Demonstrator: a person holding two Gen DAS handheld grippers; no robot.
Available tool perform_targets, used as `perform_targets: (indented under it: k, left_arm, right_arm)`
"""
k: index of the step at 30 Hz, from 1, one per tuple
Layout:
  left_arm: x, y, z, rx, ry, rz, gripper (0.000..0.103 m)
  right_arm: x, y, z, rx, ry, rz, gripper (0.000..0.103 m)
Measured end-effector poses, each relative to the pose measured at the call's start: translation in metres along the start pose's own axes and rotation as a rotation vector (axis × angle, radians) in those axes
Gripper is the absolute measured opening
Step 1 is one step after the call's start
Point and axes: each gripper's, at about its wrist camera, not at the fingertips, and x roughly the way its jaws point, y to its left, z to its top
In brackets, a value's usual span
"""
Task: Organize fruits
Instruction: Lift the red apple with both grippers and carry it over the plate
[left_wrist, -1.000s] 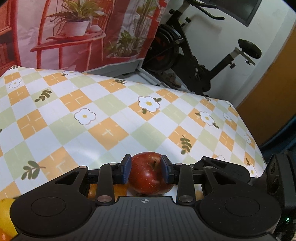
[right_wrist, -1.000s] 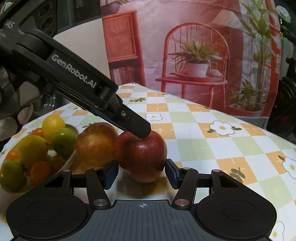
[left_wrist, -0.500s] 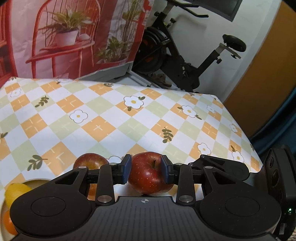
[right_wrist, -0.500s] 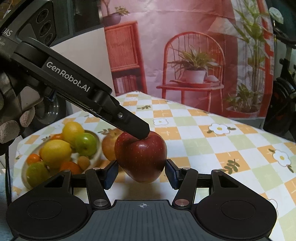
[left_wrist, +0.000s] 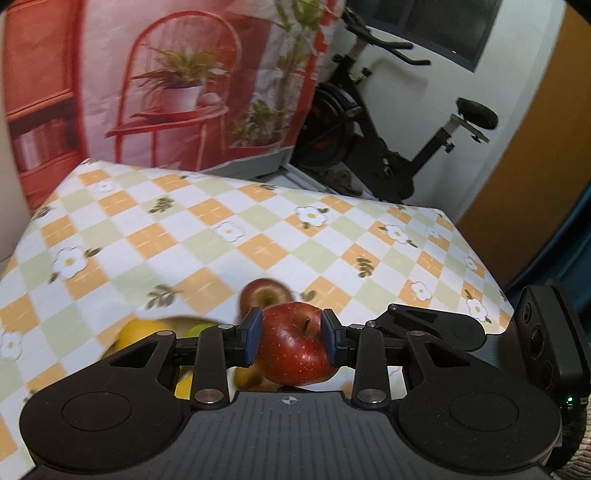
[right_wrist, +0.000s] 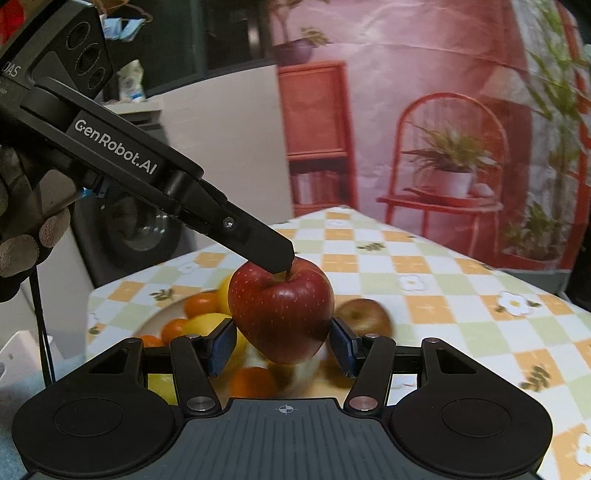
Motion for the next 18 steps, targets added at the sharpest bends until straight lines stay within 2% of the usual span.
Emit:
perform_targets:
  k: [18]
  left_arm:
    - [-0.044, 0.050, -0.015, -0.106, -0.073, 0.065, 0.036]
  right_arm:
    - [0.057, 0.054, 0.031, -0.084, 0.047, 0.105, 0.051]
